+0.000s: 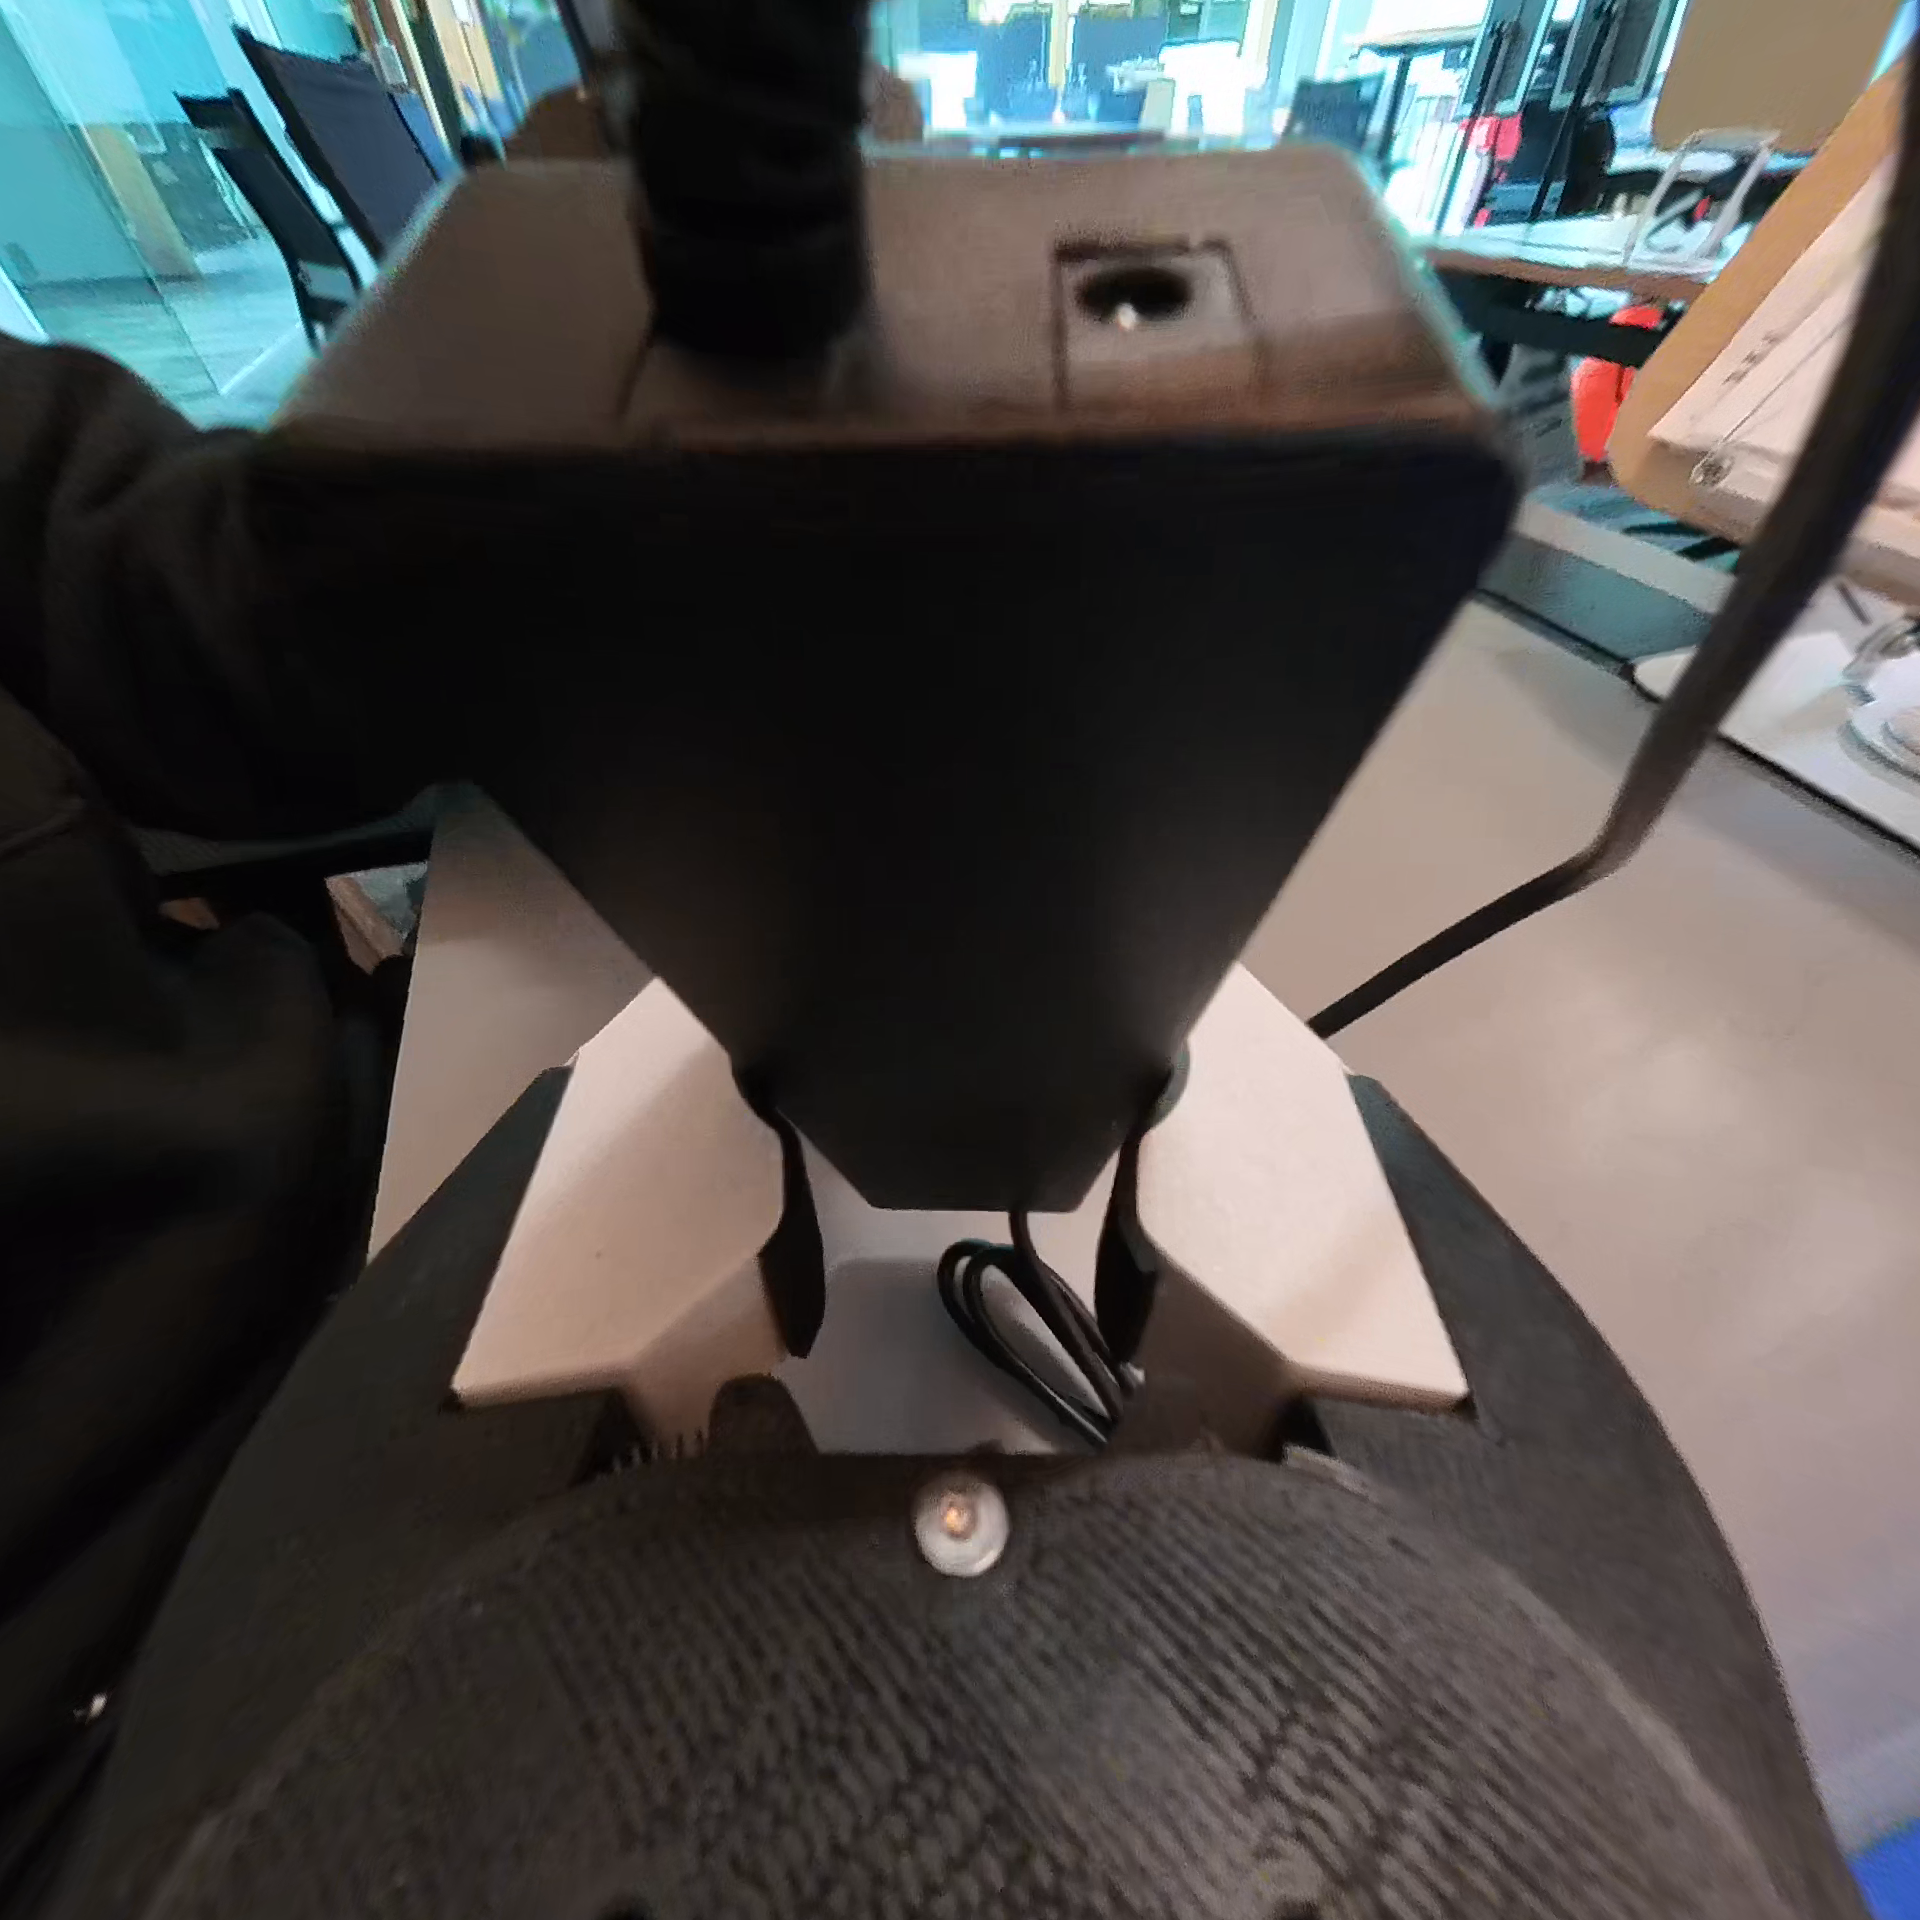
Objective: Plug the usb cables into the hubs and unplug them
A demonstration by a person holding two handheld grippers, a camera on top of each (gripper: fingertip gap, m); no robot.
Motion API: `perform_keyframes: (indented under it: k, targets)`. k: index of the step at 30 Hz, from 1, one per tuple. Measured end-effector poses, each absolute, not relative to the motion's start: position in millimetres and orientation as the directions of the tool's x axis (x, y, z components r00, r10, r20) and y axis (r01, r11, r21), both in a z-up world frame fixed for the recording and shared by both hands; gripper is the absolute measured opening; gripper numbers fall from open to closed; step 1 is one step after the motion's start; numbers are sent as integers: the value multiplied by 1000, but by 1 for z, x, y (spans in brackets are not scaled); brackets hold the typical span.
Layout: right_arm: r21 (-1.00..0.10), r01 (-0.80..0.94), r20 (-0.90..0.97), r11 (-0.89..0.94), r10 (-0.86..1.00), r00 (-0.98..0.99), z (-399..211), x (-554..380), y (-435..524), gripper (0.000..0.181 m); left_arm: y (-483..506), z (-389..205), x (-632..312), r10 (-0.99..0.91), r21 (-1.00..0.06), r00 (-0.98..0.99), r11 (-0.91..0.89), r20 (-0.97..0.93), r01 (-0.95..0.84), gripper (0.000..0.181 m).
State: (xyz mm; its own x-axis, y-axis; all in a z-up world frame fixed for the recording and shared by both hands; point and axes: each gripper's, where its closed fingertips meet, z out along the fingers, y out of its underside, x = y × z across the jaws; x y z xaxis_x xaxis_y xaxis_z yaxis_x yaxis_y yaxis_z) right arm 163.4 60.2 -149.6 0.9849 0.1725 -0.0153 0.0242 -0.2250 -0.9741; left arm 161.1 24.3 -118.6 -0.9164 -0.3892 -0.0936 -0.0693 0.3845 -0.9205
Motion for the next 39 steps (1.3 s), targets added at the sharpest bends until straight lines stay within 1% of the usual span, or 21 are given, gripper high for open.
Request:
perform_keyframes:
  k: [1, 8, 11, 12, 13, 14, 15, 20, 21, 23, 24, 26, 27, 28, 29, 30, 31, 33, 34, 38, 39]
  targets:
    - [-977, 22, -14, -214, 163, 986, -147, 165, 60, 62, 25, -117, 162, -400, -924, -910, 378, -110, -54, 10]
    - [-982, 39, 18, -184, 116, 993, -135, 176, 46, 62, 53, -84, 162, -536, -948, -804, 303, -258, 102, 44]
    - [-985, 39, 22, -166, 107, 994, -132, 179, 47, 62, 73, -74, 181, -652, -963, -719, 251, -241, 95, 86]
    - [-985, 39, 21, -167, 108, 994, -132, 178, 48, 62, 80, -72, 189, -689, -961, -680, 262, -253, 91, 86]
    - [-985, 43, 26, -168, 104, 994, -132, 178, 48, 62, 89, -68, 196, -720, -954, -633, 281, -283, 107, 62]
    - [-984, 45, 27, -172, 106, 994, -133, 178, 48, 62, 94, -63, 198, -725, -940, -604, 306, -332, 150, 20]
    - [-983, 46, 27, -176, 109, 994, -134, 177, 48, 62, 99, -56, 202, -741, -928, -562, 326, -368, 177, 0]
    - [-986, 40, 22, -165, 109, 994, -132, 178, 46, 62, 119, -43, 214, -769, -872, -412, 454, -488, 185, 0]
    - [-986, 39, 21, -165, 108, 994, -132, 178, 46, 62, 124, -37, 216, -780, -860, -360, 469, -511, 202, 31]
    - [-986, 41, 23, -163, 110, 994, -132, 178, 45, 62, 132, -35, 220, -774, -826, -290, 529, -563, 194, 26]
    - [-985, 42, 24, -165, 106, 994, -133, 179, 45, 62, 134, -38, 221, -750, -799, -276, 569, -601, 193, 0]
    - [-986, 46, 29, -161, 105, 994, -132, 178, 45, 62, 137, -40, 224, -710, -745, -227, 638, -667, 195, 0]
    - [-986, 47, 30, -159, 107, 994, -131, 178, 45, 62, 135, -39, 224, -687, -716, -202, 666, -698, 211, 5]
    - [-986, 48, 31, -161, 107, 994, -131, 177, 45, 62, 133, -40, 223, -674, -700, -192, 678, -714, 223, 31]
    - [-985, 51, 34, -164, 105, 994, -131, 178, 45, 62, 131, -44, 223, -673, -705, -209, 677, -709, 211, 45]
    - [-985, 53, 36, -163, 104, 994, -131, 178, 45, 62, 127, -51, 223, -672, -715, -248, 672, -698, 191, 47]
    - [-986, 50, 33, -160, 107, 994, -130, 177, 44, 62, 125, -57, 223, -669, -722, -280, 669, -688, 176, 44]
    - [-986, 46, 29, -162, 104, 994, -131, 178, 44, 62, 126, -63, 222, -665, -719, -285, 673, -690, 173, 0]
    - [-985, 48, 31, -166, 102, 994, -132, 178, 44, 62, 124, -68, 221, -669, -731, -309, 662, -676, 164, 0]
    - [-985, 41, 25, -169, 97, 995, -133, 180, 44, 62, 125, -77, 221, -729, -805, -363, 580, -581, 123, 47]
    - [-985, 41, 25, -169, 97, 995, -134, 180, 44, 62, 125, -81, 221, -729, -809, -378, 577, -571, 109, 48]
